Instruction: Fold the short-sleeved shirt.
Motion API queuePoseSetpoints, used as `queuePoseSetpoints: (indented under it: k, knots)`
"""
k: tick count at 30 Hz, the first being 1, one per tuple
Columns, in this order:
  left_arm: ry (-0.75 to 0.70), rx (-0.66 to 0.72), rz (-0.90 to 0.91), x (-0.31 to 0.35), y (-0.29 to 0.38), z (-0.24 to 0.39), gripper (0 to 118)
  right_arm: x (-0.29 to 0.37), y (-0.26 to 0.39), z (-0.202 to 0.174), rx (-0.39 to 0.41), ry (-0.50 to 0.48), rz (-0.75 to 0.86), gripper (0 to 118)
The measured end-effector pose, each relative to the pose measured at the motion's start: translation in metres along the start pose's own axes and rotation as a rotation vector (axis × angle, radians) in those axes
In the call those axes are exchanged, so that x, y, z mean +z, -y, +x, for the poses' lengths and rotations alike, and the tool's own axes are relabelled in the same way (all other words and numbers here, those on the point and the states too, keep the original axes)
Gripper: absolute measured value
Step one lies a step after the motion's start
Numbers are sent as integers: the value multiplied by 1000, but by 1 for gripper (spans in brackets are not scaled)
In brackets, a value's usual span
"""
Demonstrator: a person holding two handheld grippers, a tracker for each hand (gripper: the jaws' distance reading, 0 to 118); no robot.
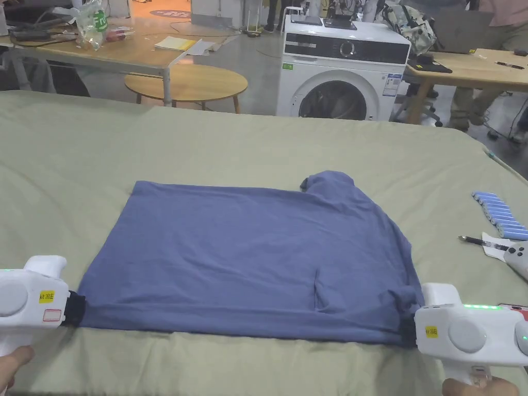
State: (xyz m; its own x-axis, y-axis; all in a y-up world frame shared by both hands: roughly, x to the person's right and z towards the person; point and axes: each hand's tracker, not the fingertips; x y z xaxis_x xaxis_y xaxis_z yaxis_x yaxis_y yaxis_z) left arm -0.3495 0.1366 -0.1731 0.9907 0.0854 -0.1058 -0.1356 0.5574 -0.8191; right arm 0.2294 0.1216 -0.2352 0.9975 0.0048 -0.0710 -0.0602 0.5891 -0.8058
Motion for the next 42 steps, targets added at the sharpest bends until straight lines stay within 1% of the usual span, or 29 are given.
queuePoseSetpoints:
  k: [1, 2, 3, 5, 8, 12, 16, 18, 23, 28, 33, 34, 35, 36, 37, 38, 39, 42]
  knots:
    - [3, -1, 11, 4, -2, 0, 2, 5, -3, 1, 23, -1, 39, 2]
    - [3, 2, 45, 10, -7, -1, 2, 13, -8, 1, 21, 11, 74, 1]
    - [13, 4, 67, 14, -10, -2, 2, 18, -12, 1, 8, 14, 91, 1]
    - [25, 14, 144, 27, -23, -2, 2, 33, -28, 4, -23, -16, 152, 1]
    - [35, 24, 190, 35, -50, -3, 2, 46, -55, 3, -29, -26, 190, 1]
    - [31, 28, 212, 29, -93, -5, 2, 38, -100, 5, -34, -15, 210, 1]
    - [35, 47, 203, 3, -135, -9, 2, 8, -145, 7, -86, -21, 198, 1]
    - [40, 55, 190, -13, -149, -9, 2, -8, -160, 3, -94, -18, 190, 1]
    - [45, 86, 129, -60, -175, -15, 2, -68, -194, 0, -81, -3, 123, 2]
    - [45, 113, 73, -92, -188, -17, 2, -112, -203, 0, -51, -3, 32, 2]
    - [43, 110, 34, -109, -193, -12, 2, -127, -200, -1, -55, 6, 45, 5]
    - [39, 108, 36, -109, -194, -11, 2, -125, -201, -1, -56, 8, 56, 8]
    - [43, 105, 37, -104, -193, -11, 4, -118, -202, -2, -58, 11, 78, 21]
    - [59, 103, 55, -98, -193, -11, 15, -111, -203, -3, -54, 22, 127, 36]
    - [71, 106, 73, -91, -193, -10, 30, -98, -201, -7, -48, 42, 173, 50]
    - [93, 114, 98, -83, -192, -11, 43, -88, -200, -10, -40, 57, 213, 55]
    - [108, 124, 142, -74, -191, -10, 47, -78, -200, -13, -34, 56, 253, 55]
    - [126, 94, 288, -41, -183, 1, 48, -45, -188, -29, -37, 35, 372, 55]
